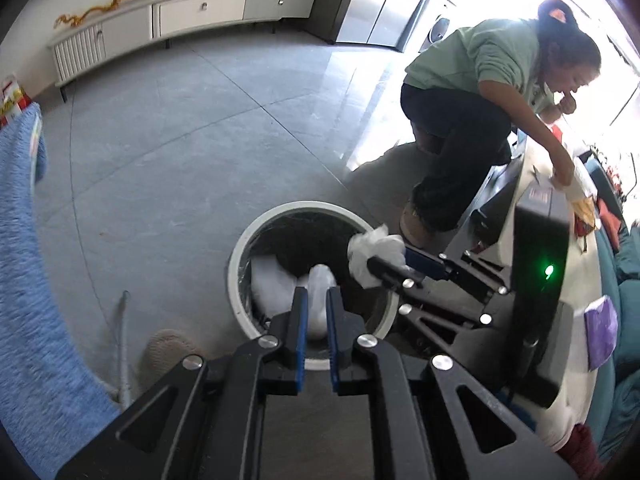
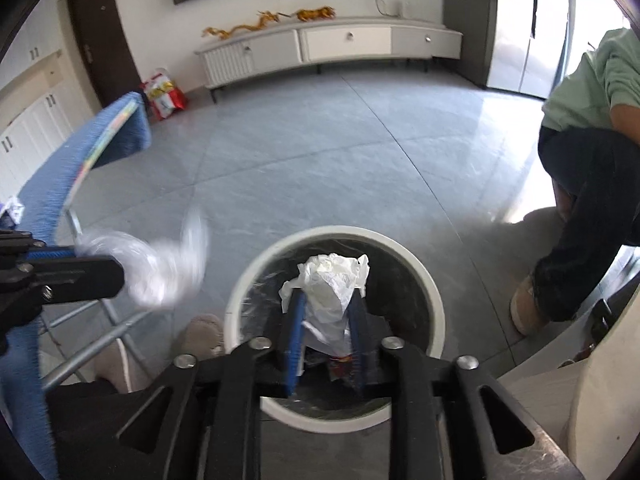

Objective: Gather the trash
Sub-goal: 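Carry both items over the bin and open both tools to drop them, then move both open tools back toward the remaining trash on the rug, then grasp the brown snack bag with the left tool while the right tool grasps the clear plastic wrapper, then carry both items to the bin and open both tools to drop them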

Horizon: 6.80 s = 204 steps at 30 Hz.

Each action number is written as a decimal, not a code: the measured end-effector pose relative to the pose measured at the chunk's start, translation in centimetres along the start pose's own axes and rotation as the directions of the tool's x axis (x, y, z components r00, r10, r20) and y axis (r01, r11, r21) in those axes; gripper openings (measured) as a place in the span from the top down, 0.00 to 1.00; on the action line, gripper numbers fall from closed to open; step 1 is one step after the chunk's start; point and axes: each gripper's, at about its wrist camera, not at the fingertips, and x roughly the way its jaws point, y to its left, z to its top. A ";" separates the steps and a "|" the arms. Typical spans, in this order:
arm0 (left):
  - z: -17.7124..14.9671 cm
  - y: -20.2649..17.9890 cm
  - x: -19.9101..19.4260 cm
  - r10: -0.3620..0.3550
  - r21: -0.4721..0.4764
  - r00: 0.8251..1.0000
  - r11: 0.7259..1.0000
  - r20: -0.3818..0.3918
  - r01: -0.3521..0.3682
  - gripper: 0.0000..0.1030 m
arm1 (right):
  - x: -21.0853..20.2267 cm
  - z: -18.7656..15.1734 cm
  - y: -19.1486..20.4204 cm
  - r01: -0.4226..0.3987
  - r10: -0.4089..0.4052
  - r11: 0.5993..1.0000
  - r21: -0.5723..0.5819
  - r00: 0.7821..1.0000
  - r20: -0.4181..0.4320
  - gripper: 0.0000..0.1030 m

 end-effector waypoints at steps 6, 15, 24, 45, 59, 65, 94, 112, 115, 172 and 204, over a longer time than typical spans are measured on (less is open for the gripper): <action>-0.1 0.4 -0.2 -0.011 -0.029 1.000 0.999 0.019 0.012 0.67 | 0.0 -0.6 -0.7 0.022 -0.022 1.000 0.003 1.000 -0.007 0.58; -2.8 -0.4 -5.3 0.123 0.060 0.986 0.990 0.109 -0.130 0.66 | -3.9 -1.2 1.1 -0.017 0.018 1.000 -0.017 0.998 0.056 0.58; -7.3 1.8 -13.0 0.217 0.051 0.956 0.972 0.199 -0.231 0.64 | -11.2 -1.3 5.9 -0.078 0.092 0.993 -0.088 0.982 0.165 0.56; -29.9 19.3 -36.6 0.607 -0.405 0.754 0.774 0.253 -0.487 0.42 | -20.6 -1.7 18.3 -0.184 0.262 0.926 -0.328 0.941 0.213 0.52; -37.9 27.4 -39.1 0.613 -0.627 0.754 0.689 0.237 -0.363 0.38 | -19.8 -1.9 28.0 -0.222 0.300 0.861 -0.458 0.948 0.105 0.50; -38.8 30.3 -37.9 0.589 -0.648 0.779 0.683 0.216 -0.337 0.38 | -18.4 -1.5 32.7 -0.232 0.305 0.824 -0.516 0.950 0.061 0.50; -26.2 43.0 -33.5 0.463 -0.513 0.847 0.810 0.261 -0.285 0.30 | -7.6 0.0 46.5 -0.465 0.438 0.721 -0.514 0.880 -0.182 0.48; -27.1 39.1 -28.7 0.463 -0.393 0.863 0.845 0.201 -0.362 0.77 | -4.7 -0.5 45.5 -0.501 0.456 0.739 -0.450 0.864 -0.212 0.70; -27.6 38.2 -28.9 0.461 -0.407 0.862 0.843 0.208 -0.353 0.83 | -5.1 -0.8 44.7 -0.503 0.460 0.741 -0.445 0.863 -0.208 0.80; -7.7 4.1 -17.6 0.335 -0.004 0.908 0.938 0.251 -0.345 0.90 | -11.3 -1.9 5.3 -0.198 0.208 0.976 -0.090 0.972 0.112 0.85; -0.6 1.0 -8.0 0.256 -0.011 0.937 0.965 0.236 -0.261 0.65 | -4.9 0.2 0.4 0.008 -0.009 1.000 0.005 0.998 0.060 0.58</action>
